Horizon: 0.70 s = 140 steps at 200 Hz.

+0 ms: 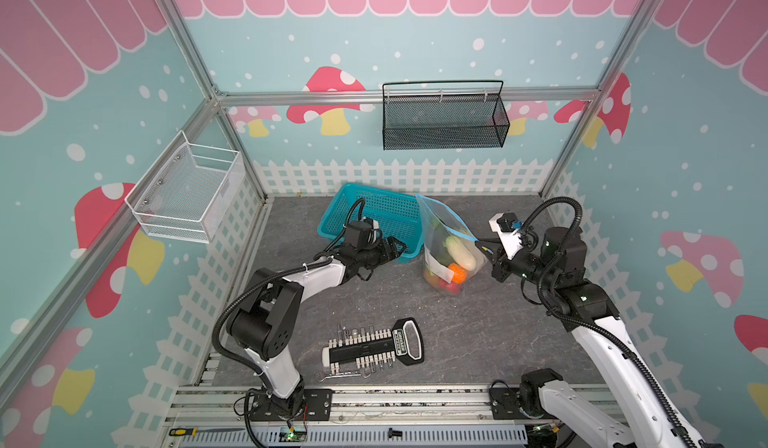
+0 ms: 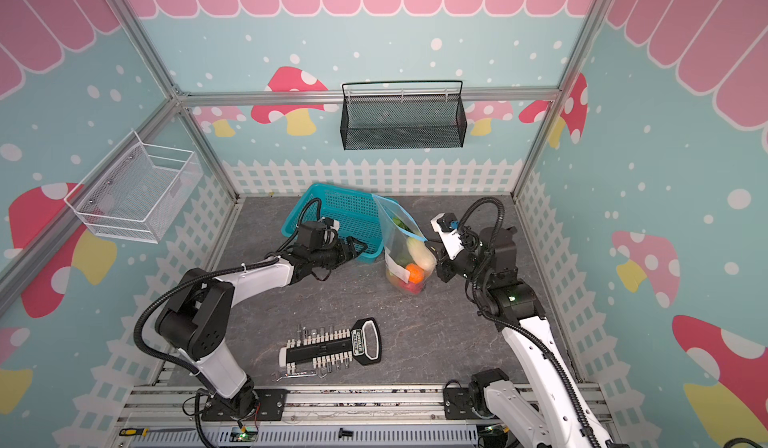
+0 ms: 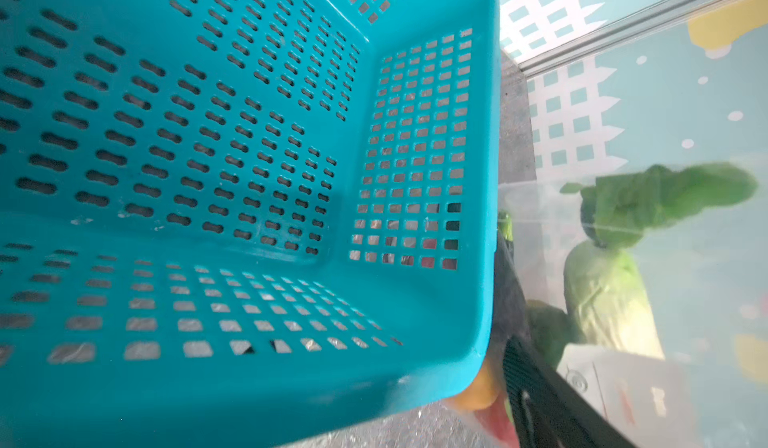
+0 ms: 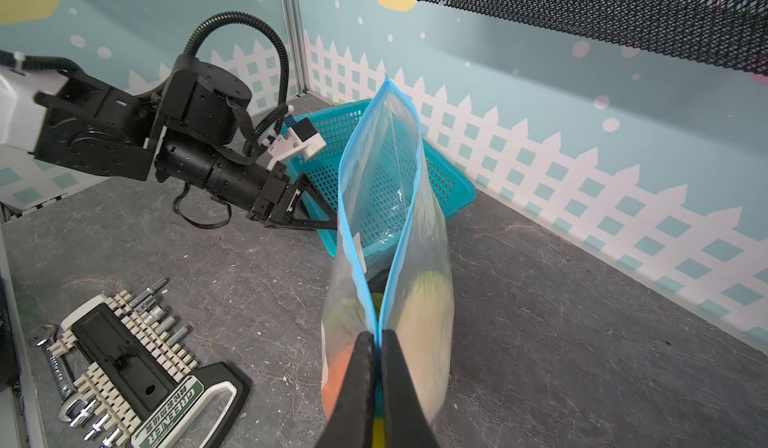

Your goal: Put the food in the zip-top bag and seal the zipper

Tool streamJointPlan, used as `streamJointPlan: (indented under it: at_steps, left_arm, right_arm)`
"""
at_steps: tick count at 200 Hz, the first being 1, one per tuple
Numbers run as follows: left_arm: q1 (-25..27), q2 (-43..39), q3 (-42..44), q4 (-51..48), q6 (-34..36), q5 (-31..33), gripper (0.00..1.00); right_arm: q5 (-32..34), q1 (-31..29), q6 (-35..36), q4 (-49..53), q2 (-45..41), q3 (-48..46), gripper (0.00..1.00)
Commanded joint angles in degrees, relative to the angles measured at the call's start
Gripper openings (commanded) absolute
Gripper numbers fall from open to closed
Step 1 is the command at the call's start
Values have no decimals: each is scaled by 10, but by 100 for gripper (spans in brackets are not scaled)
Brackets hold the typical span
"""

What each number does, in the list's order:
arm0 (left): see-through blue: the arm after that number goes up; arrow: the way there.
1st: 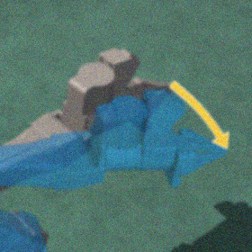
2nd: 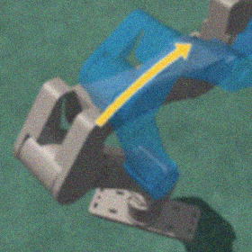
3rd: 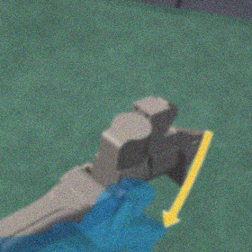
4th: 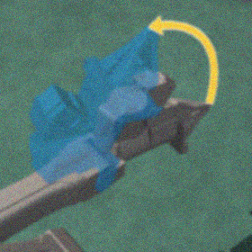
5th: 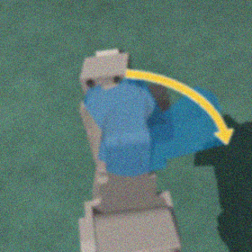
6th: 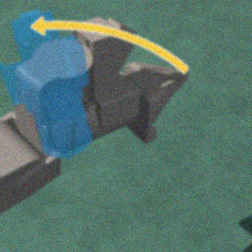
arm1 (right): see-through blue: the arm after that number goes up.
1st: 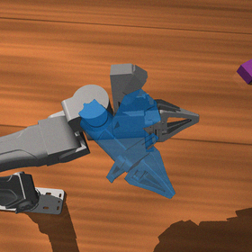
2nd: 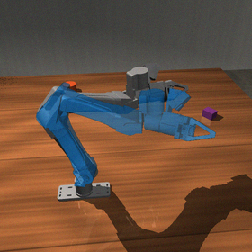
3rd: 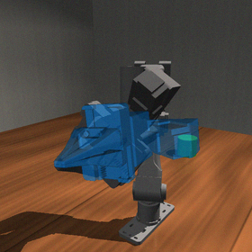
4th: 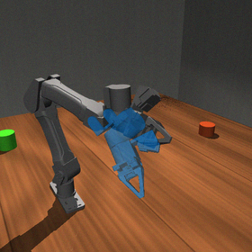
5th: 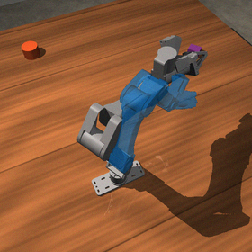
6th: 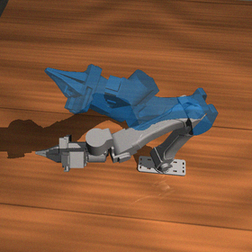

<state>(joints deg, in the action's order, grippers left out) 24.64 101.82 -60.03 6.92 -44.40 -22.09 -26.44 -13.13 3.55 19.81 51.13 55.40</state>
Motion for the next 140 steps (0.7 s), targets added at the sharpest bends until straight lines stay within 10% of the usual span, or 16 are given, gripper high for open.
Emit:
streamJointPlan:
  at_steps: [1,78,140]
  left_arm:
    - [-4,28,-43,42,-12,1,84]
    - [-28,97,-154,19,7,12,84]
    - [-53,-47,-115,-108,72,10,85]
  right_arm:
    - [-4,0,2,-24,-15,-6,6]
    - [1,0,7,-19,-28,-9,6]
    - [-48,0,37,-42,-7,18,6]
